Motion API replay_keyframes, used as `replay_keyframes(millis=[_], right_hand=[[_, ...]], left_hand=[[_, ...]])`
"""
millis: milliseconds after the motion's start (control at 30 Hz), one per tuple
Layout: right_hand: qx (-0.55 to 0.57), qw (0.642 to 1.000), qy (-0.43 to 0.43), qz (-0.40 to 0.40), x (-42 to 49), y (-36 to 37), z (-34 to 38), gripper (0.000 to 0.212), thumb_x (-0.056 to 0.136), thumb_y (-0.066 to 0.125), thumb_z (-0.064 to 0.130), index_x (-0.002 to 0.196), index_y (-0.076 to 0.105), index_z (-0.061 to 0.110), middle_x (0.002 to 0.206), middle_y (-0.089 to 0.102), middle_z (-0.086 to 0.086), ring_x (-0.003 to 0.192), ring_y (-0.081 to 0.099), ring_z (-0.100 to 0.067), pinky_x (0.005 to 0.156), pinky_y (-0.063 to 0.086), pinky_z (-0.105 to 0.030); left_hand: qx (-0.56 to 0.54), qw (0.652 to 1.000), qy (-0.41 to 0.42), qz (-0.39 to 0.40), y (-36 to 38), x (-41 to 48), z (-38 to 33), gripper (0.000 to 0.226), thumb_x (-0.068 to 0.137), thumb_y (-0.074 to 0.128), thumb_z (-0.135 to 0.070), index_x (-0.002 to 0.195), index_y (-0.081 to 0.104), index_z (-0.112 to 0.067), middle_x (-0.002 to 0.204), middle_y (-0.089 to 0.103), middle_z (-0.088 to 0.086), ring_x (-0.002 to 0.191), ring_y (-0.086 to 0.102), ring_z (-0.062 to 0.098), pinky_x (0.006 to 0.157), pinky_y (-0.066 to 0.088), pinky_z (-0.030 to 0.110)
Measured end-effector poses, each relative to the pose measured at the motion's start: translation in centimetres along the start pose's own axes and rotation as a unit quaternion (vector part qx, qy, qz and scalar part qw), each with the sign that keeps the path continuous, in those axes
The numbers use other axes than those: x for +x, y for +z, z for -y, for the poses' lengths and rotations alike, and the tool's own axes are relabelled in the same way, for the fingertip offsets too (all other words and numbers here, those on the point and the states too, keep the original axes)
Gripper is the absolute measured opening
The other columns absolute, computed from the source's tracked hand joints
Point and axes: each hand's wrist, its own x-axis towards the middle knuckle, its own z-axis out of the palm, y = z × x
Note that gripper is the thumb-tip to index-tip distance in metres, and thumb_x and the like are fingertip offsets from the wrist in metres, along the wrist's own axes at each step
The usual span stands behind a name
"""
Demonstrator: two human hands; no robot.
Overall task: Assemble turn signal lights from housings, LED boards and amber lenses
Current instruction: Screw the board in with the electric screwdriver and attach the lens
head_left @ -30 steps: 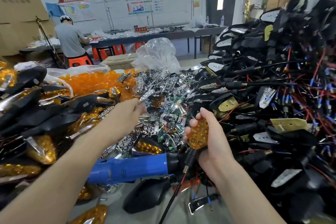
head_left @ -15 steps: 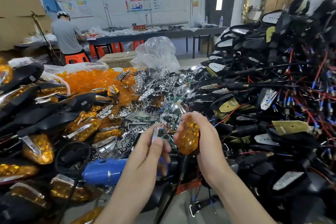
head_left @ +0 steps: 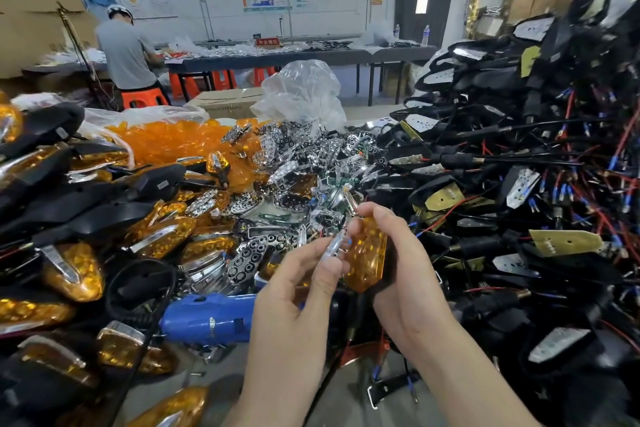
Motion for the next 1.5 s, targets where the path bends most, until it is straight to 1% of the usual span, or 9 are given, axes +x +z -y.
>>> replay_keyframes(millis=[167, 333, 533, 667, 800, 933, 1133, 1267, 1500], right_hand=[[-0.030, 0.999, 0.005, 0.009, -0.2, 0.2, -0.5, 0.015, 0.087, 0.065, 0.035, 0.087, 0.073, 0.023, 0.083, 0.065, 0.002, 0.071, 0.062, -0.012, 0.061, 0.053, -0.031], [-0.024, 0.999, 0.003, 0.030, -0.3, 0.4, -1.1, 0.014, 0.085, 0.068, 0.032, 0.091, 0.074, 0.021, 0.086, 0.067, -0.003, 0.071, 0.067, -0.016, 0.060, 0.056, -0.030], [-0.106, 0.993, -0.029, 0.032, -0.3, 0.1, -1.9, 0.026, 0.071, 0.078, 0.029, 0.096, 0.073, 0.031, 0.096, 0.072, -0.001, 0.091, 0.066, -0.019, 0.091, 0.053, -0.043], [-0.100, 0.994, -0.041, 0.020, -0.2, -0.1, -1.9, 0.023, 0.071, 0.076, 0.026, 0.093, 0.072, 0.033, 0.091, 0.073, 0.001, 0.084, 0.066, -0.015, 0.080, 0.054, -0.034], [-0.103, 0.993, -0.054, 0.012, -0.1, -0.4, -1.8, 0.024, 0.071, 0.075, 0.028, 0.095, 0.072, 0.032, 0.090, 0.071, 0.002, 0.086, 0.063, -0.019, 0.087, 0.050, -0.044], [-0.098, 0.993, -0.058, 0.019, -0.1, -0.6, -1.7, 0.024, 0.075, 0.073, 0.022, 0.099, 0.070, 0.027, 0.090, 0.068, 0.001, 0.077, 0.061, -0.022, 0.076, 0.049, -0.044], [-0.106, 0.991, -0.073, 0.026, -0.2, -0.6, -1.3, 0.023, 0.076, 0.072, 0.021, 0.098, 0.069, 0.028, 0.089, 0.068, 0.003, 0.070, 0.063, -0.017, 0.065, 0.054, -0.032], [-0.089, 0.994, -0.065, 0.010, -0.2, -0.5, -1.2, 0.022, 0.073, 0.074, 0.027, 0.095, 0.072, 0.030, 0.093, 0.073, 0.001, 0.080, 0.066, -0.018, 0.075, 0.055, -0.037], [-0.003, 1.000, -0.025, -0.001, -0.5, 0.4, -0.3, 0.017, 0.087, 0.060, 0.035, 0.085, 0.076, 0.029, 0.091, 0.075, -0.006, 0.069, 0.069, -0.018, 0.058, 0.057, -0.031]], left_hand=[[-0.013, 1.000, -0.006, -0.021, 0.1, -0.1, 0.1, 0.023, 0.083, 0.059, -0.054, 0.103, 0.067, -0.062, 0.102, 0.071, -0.016, 0.097, 0.066, -0.002, 0.079, 0.051, 0.014], [0.040, 0.997, -0.009, -0.067, -0.1, -0.1, 0.1, 0.020, 0.081, 0.052, -0.059, 0.093, 0.066, -0.067, 0.086, 0.071, -0.022, 0.077, 0.064, -0.006, 0.066, 0.046, 0.012], [0.158, 0.982, 0.036, -0.091, -0.2, -0.2, -0.2, 0.020, 0.090, 0.048, -0.046, 0.101, 0.058, -0.060, 0.096, 0.066, -0.036, 0.096, 0.059, -0.018, 0.078, 0.040, 0.000], [0.164, 0.985, 0.027, -0.049, 0.0, -0.4, -0.3, 0.023, 0.097, 0.045, -0.041, 0.102, 0.057, -0.060, 0.102, 0.062, -0.037, 0.101, 0.057, -0.016, 0.081, 0.040, 0.003], [0.032, 0.997, -0.066, 0.001, -0.7, -0.2, -0.3, 0.033, 0.102, 0.047, -0.032, 0.107, 0.068, -0.057, 0.072, 0.063, -0.021, 0.066, 0.057, -0.003, 0.062, 0.047, 0.017], [-0.109, 0.982, -0.152, -0.009, -1.1, 0.5, -0.3, 0.032, 0.101, 0.049, -0.027, 0.099, 0.079, -0.037, 0.068, 0.064, -0.001, 0.060, 0.054, 0.013, 0.058, 0.043, 0.032], [-0.249, 0.949, -0.186, 0.050, -1.6, 0.6, -0.4, 0.027, 0.084, 0.061, -0.025, 0.102, 0.079, -0.017, 0.083, 0.070, 0.007, 0.060, 0.056, 0.011, 0.050, 0.045, 0.022], [-0.222, 0.961, -0.156, 0.046, -1.8, 0.6, -0.3, 0.030, 0.078, 0.063, -0.027, 0.104, 0.079, -0.025, 0.092, 0.074, 0.004, 0.069, 0.061, 0.010, 0.057, 0.049, 0.020], [-0.135, 0.987, -0.087, 0.030, -1.7, 0.5, -0.1, 0.034, 0.076, 0.065, -0.030, 0.106, 0.073, -0.046, 0.098, 0.077, -0.002, 0.080, 0.070, 0.008, 0.070, 0.054, 0.016]])
